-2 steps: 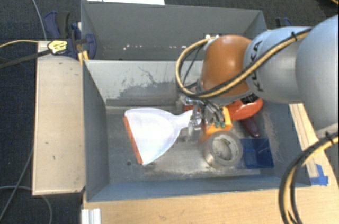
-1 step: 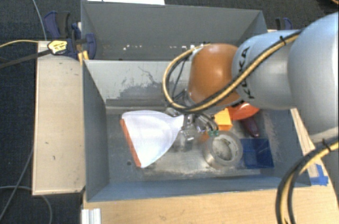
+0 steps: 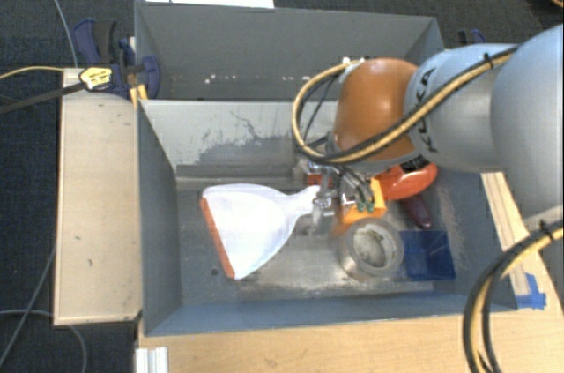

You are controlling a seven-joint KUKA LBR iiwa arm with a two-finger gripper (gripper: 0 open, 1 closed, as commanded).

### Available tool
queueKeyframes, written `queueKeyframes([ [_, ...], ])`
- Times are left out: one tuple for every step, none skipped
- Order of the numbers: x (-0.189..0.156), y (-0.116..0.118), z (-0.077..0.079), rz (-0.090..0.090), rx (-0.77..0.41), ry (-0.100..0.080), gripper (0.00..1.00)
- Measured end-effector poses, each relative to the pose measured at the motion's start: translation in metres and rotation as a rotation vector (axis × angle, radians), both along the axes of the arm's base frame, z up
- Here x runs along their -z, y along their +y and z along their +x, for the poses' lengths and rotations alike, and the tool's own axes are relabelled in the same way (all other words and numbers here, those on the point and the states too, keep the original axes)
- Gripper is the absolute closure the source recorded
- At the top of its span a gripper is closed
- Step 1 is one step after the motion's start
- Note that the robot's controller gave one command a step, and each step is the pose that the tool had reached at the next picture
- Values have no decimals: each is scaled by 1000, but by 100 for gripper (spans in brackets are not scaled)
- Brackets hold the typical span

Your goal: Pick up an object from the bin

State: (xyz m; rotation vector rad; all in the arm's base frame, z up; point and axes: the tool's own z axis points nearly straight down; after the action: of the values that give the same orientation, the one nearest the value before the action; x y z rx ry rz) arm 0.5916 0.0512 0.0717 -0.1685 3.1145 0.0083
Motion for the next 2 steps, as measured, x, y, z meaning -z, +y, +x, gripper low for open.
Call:
queueKeyframes([
  [1, 33, -22, -3, -148, 15, 100],
  [1, 33, -22, -3, -147, 15, 100],
])
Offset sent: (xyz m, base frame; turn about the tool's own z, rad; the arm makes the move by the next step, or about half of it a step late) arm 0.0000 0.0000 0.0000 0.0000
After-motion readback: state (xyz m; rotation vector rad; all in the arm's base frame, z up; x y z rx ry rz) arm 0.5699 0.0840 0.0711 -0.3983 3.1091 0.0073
